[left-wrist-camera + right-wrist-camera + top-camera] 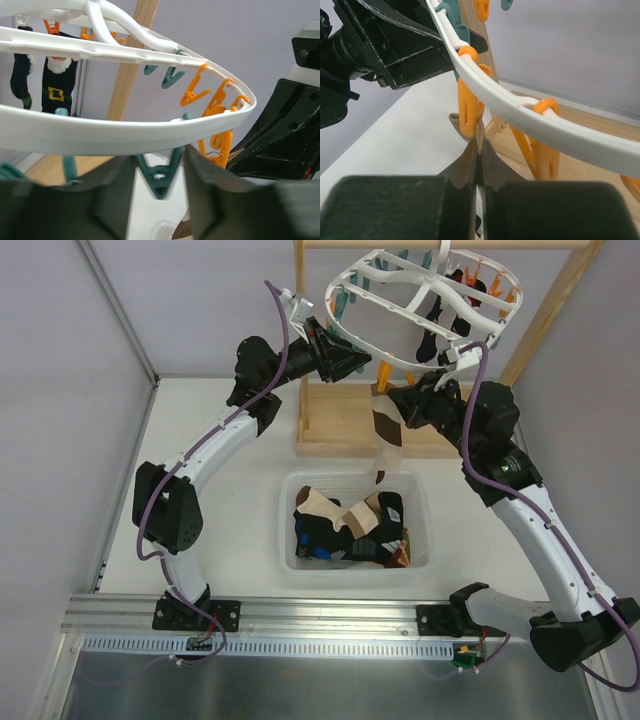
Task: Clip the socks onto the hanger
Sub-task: Open the clamp at the hanger, then pick up the sock from the bin.
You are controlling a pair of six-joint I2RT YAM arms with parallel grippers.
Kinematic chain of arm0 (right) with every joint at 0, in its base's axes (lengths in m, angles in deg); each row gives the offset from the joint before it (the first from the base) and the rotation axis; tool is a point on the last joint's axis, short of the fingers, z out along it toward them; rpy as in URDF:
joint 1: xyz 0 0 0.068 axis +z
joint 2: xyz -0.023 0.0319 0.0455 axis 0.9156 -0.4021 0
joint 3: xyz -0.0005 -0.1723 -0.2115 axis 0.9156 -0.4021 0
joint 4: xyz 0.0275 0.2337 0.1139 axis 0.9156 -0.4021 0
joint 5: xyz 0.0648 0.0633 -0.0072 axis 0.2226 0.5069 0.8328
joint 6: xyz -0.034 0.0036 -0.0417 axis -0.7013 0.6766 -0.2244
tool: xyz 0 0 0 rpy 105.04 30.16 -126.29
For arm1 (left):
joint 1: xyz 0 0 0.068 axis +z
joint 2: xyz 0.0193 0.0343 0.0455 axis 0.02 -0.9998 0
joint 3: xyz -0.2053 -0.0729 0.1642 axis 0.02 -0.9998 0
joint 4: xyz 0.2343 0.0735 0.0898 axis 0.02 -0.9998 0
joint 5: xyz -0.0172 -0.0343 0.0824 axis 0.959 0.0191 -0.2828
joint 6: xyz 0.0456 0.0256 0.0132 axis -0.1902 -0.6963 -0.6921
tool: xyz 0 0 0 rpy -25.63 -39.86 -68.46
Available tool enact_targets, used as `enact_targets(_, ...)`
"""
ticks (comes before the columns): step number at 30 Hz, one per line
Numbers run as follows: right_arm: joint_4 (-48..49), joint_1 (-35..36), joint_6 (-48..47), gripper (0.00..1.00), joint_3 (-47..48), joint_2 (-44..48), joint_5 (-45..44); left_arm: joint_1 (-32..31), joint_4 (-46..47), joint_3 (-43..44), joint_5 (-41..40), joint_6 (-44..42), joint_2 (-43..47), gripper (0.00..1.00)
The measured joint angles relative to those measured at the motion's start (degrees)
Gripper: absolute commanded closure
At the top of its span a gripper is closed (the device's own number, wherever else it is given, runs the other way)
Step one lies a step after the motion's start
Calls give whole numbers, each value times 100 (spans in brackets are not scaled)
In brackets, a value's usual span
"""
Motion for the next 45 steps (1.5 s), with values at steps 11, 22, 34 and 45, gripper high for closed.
enact_targets(11,-33,-26,0,99,0,-2,0,0,83,0,-11,37,0,100)
enact_targets(22,-629,-37,-133,41,245,22,-37,0,76,-81,-247,46,2,100)
enact_targets(34,-1578,109,-525,25,-734,1797,984,-26,-520,-247,-623,-297,258,100)
enact_targets(45,-1572,2151,-1147,12,-2435,1220,24,-201,-1047,-407,-1025,-516,573,100)
